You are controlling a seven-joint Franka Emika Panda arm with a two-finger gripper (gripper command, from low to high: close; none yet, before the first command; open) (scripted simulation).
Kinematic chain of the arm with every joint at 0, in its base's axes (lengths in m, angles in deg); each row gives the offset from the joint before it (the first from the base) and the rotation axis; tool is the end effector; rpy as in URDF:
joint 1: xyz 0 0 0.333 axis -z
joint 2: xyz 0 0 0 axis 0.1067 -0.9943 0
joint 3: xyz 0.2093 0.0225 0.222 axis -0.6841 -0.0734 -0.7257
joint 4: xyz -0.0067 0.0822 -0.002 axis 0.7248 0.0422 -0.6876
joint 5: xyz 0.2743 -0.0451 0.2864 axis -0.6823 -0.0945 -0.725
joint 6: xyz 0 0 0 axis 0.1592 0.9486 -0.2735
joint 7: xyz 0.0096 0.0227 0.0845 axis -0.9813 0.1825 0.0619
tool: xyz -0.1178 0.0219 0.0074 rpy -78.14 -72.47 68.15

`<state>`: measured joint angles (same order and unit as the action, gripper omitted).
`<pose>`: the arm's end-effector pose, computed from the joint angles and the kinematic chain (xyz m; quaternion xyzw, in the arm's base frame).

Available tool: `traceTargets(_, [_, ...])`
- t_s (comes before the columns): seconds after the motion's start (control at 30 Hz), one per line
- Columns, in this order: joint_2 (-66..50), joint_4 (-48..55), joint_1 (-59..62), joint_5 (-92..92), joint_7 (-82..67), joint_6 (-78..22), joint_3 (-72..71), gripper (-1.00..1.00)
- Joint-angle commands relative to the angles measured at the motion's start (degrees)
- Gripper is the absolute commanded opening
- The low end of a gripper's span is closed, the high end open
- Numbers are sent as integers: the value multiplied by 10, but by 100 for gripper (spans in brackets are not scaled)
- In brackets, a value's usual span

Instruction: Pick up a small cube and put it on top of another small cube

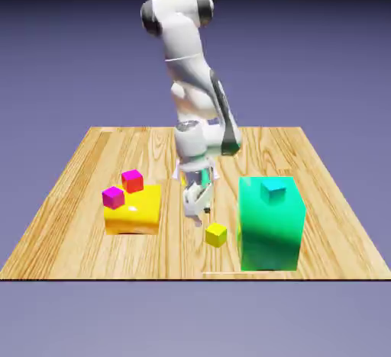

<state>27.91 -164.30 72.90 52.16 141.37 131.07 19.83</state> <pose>0.3602 0.0200 0.1540 -0.1597 0.9749 0.0963 0.1217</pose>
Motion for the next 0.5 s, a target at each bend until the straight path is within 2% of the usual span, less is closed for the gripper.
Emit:
traceTargets(0.0, [-12,-1,17,-4,25,2,-17,0])
traceTargets(0.13, [-39,-4,55,-14,82,8,-56,0])
traceTargets(0.47, [-141,43,-152,-21,53,97,144,0])
